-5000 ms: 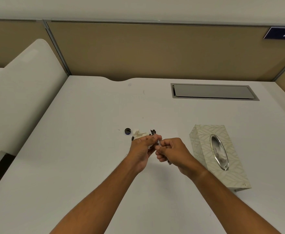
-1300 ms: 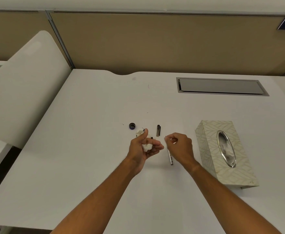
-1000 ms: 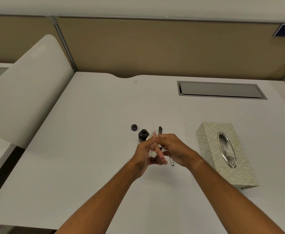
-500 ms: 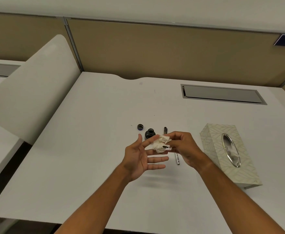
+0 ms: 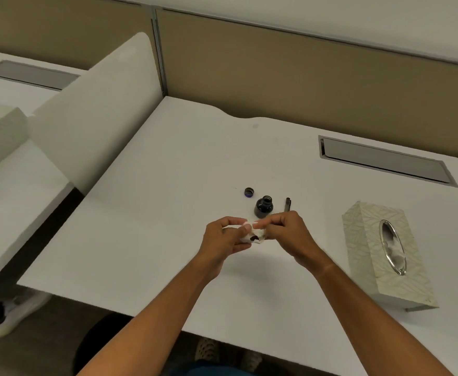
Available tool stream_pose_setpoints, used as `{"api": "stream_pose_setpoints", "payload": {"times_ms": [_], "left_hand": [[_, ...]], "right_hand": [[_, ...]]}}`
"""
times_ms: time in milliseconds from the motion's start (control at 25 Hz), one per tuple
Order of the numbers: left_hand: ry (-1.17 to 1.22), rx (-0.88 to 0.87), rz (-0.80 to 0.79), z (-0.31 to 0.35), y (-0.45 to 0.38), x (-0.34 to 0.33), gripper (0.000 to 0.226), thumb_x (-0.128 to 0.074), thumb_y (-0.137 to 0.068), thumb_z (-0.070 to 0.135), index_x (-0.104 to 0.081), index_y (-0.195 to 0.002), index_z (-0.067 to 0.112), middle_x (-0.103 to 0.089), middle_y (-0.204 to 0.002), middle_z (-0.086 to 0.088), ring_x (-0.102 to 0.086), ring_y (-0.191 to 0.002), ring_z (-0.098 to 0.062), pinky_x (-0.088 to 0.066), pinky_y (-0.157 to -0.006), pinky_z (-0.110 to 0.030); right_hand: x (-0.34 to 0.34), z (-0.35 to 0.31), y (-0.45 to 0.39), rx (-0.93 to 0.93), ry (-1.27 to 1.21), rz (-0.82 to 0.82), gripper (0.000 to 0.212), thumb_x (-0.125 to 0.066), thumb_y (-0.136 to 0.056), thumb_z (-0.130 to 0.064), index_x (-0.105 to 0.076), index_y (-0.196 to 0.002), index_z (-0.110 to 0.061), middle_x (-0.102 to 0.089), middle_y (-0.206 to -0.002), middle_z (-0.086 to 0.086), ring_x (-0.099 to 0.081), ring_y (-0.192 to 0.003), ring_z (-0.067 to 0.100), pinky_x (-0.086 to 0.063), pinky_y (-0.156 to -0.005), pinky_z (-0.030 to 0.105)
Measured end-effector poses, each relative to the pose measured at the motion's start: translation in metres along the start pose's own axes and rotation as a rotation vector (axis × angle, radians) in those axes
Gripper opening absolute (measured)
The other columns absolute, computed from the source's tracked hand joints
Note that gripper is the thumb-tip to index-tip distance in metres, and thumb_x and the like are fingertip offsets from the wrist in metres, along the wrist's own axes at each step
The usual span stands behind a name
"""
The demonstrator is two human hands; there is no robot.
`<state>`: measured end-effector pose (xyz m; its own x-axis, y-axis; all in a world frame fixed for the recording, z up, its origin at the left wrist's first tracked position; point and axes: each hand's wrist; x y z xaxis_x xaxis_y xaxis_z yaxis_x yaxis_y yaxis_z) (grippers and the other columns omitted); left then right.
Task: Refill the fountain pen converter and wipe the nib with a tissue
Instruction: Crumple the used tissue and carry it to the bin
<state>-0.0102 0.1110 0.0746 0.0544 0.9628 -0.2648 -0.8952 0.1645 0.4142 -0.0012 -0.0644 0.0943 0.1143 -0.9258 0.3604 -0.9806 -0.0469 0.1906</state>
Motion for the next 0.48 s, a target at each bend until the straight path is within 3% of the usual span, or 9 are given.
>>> {"api": "stream_pose_setpoints", "payload": {"times_ms": [120,320,480], "left_hand": [[-0.061,-0.094,0.147,0.000,0.019,0.020,0.021,-0.077,-0.080,0.012,-0.069,-0.099,0.006,-0.074,-0.094,-0.020,-0.073,-0.087,-0.032,-0.061,-0.076,-0.037],[-0.223,-0.267,0.480,-0.006,0.065,0.041,0.020,-0.084,-0.071,0.011,-0.069,-0.081,0.021,-0.073,-0.084,-0.006,-0.073,-0.078,-0.019,-0.062,-0.068,-0.030],[-0.368,-0.343,0.616,-0.029,0.106,0.056,0.038,-0.079,-0.077,0.013,-0.065,-0.105,0.034,-0.075,-0.082,0.000,-0.074,-0.075,-0.009,-0.060,-0.071,-0.022]], "right_hand": [[-0.020,-0.012,0.000,0.066,0.067,-0.143,0.009,-0.073,-0.084,-0.014,-0.080,-0.087,-0.017,-0.078,-0.087,-0.004,-0.073,-0.085,0.009,-0.059,-0.080,0.027],[-0.059,-0.027,0.008,0.230,0.164,-0.305,0.027,-0.081,-0.078,-0.023,-0.073,-0.103,-0.024,-0.074,-0.093,-0.008,-0.071,-0.083,0.005,-0.059,-0.071,0.019],[-0.089,-0.025,0.026,0.385,0.229,-0.363,0.019,-0.079,-0.080,-0.018,-0.079,-0.099,-0.016,-0.075,-0.086,-0.008,-0.070,-0.078,-0.004,-0.051,-0.068,0.007]]}}
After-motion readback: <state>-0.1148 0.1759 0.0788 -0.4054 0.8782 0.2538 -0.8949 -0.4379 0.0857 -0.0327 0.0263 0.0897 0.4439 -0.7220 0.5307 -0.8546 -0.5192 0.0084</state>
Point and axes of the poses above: each hand's wrist, its own y-axis away from the middle knuckle, its own x-axis out of the back of the hand, z = x × y
